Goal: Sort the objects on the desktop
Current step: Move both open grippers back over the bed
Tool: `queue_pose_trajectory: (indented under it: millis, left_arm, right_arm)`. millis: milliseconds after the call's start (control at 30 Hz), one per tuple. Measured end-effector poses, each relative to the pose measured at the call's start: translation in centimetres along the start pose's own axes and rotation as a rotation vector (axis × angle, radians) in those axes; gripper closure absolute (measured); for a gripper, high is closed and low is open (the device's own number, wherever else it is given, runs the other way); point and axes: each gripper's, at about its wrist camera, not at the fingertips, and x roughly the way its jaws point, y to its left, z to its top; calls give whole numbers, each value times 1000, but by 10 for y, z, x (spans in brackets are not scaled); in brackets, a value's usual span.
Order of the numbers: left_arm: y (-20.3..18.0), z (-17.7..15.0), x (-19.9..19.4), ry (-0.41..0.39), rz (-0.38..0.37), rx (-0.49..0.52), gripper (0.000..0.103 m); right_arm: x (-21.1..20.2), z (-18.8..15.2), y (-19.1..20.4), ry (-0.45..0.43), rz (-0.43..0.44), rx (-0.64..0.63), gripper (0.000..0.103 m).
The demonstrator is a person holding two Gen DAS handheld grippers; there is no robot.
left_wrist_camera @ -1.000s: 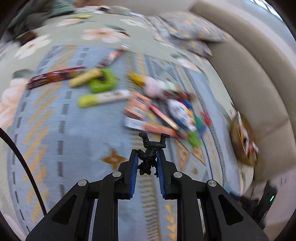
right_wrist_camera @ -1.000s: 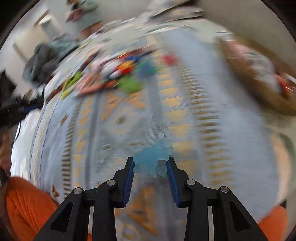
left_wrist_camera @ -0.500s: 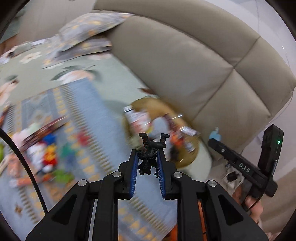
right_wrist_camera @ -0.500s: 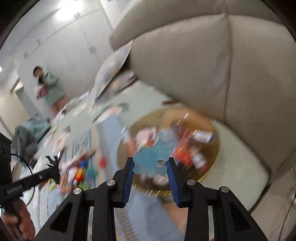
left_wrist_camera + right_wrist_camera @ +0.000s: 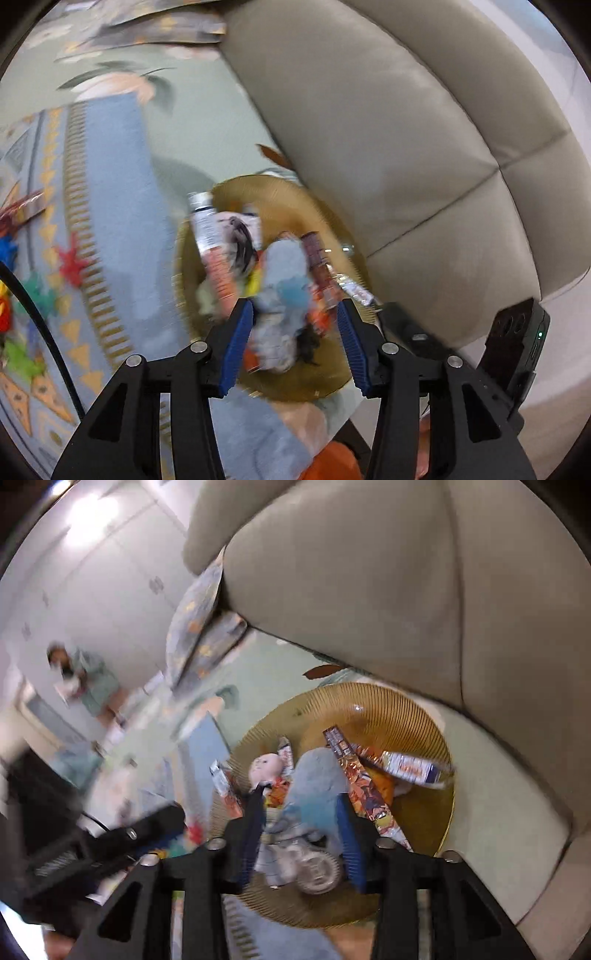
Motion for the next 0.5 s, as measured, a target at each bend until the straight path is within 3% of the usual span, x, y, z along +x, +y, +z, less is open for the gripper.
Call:
queue_pose_trajectory:
  millis: [200,367,500]
  left_arm:
    - [59,-14,-86,-44,98,26,58]
    - [135,-40,-204,-166,321,29,58]
    - [216,-76,-293,-263,517,-74,58]
  right_arm:
    - [-5,-26,26,76,33,-74,50]
    - [15,-76,81,184,80,-199,46]
    - [52,-131,135,335,118,-282,46]
